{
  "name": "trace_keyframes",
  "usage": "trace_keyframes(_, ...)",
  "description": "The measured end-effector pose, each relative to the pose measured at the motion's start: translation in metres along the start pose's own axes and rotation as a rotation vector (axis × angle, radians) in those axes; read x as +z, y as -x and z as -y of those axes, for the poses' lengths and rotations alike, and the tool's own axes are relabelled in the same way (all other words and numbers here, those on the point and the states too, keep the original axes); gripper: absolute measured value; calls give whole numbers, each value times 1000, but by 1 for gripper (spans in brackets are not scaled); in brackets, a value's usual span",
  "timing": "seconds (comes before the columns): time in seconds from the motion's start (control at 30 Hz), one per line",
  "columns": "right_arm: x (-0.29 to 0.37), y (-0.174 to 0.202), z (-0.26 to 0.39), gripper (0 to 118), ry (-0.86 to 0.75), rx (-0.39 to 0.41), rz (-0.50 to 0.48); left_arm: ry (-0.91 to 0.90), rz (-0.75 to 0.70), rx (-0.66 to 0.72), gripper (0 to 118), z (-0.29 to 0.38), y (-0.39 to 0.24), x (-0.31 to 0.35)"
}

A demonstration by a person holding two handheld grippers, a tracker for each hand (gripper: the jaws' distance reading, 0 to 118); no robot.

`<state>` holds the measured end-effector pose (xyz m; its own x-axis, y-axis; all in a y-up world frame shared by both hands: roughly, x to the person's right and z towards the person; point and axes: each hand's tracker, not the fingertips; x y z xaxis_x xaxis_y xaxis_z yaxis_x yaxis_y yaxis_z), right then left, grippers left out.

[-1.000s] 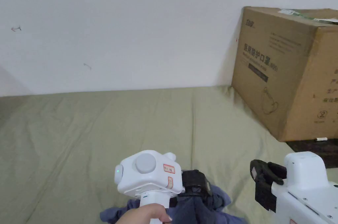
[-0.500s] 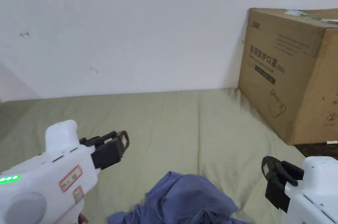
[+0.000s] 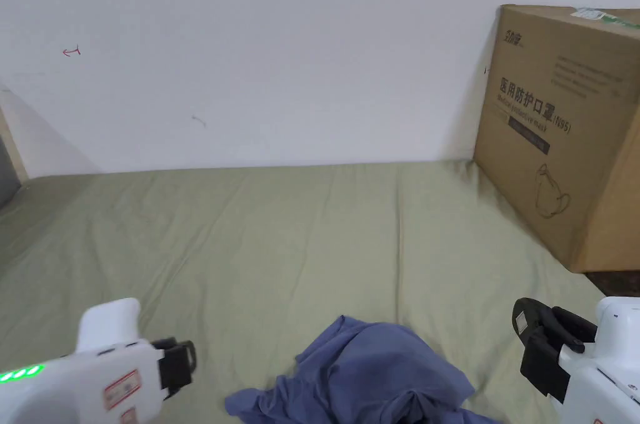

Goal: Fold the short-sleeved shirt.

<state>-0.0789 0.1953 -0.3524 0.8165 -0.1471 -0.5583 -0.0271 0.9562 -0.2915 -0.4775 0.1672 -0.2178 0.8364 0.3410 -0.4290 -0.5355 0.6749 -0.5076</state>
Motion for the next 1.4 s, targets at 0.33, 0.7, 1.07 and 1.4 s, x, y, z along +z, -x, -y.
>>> trace_keyframes(0.33,-25,-11,21,0,137,6,-25,370,-75,48,93,1,19,-179)
trace_keyframes(0.7,-111,-72,68,0,512,-112,10,184,74,15,5,39,10,-123)
trace_keyframes(1.07,-188,-79,128,46,899,-94,76,138,14,-4,5,41,28,-82)
trace_keyframes(1.4,-114,-71,55,2,719,-45,-66,-2,17,-13,4,15,24,-29)
